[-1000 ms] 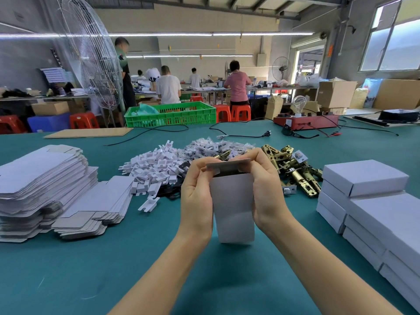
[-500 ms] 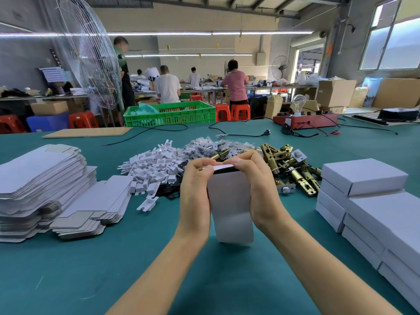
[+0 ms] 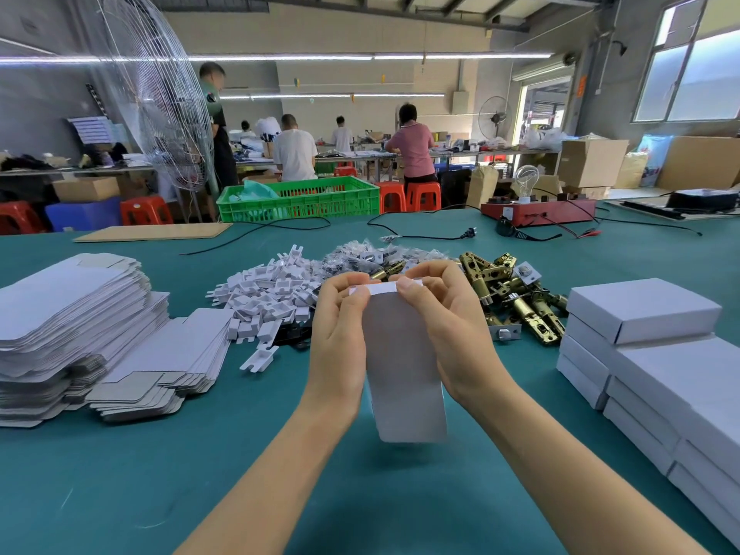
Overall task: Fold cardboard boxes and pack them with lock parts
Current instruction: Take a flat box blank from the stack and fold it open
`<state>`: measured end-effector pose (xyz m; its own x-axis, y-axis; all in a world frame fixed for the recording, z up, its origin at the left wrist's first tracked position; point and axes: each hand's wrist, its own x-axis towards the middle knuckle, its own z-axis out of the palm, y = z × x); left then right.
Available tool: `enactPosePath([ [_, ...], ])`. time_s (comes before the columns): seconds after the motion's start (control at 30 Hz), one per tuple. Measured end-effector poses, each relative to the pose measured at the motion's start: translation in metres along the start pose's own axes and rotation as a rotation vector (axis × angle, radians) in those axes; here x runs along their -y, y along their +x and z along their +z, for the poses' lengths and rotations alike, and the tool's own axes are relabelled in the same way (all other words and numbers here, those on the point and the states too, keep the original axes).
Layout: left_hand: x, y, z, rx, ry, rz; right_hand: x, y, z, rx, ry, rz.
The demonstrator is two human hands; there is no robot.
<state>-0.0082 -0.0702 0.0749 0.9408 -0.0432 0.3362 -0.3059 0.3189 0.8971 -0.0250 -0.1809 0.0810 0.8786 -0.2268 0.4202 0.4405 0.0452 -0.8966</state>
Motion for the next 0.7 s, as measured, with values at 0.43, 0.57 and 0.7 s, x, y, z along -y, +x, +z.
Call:
enactPosePath([
  [0.43, 0.0011, -0.0015, 0.0021, 0.022, 0.048, 0.128, 0.0028, -0.0015, 0.0022, 0.000, -0.004, -0.100],
  [0.57, 0.0026, -0.0006, 0.0013, 0.022, 0.035, 0.116, 0.0025, -0.0014, 0.0017, -0.006, -0.012, -0.098],
  [0.7, 0.0043, -0.0006, 0.0007, 0.033, 0.008, 0.103, 0.0023, -0.0015, 0.0007, 0.002, 0.005, -0.091],
])
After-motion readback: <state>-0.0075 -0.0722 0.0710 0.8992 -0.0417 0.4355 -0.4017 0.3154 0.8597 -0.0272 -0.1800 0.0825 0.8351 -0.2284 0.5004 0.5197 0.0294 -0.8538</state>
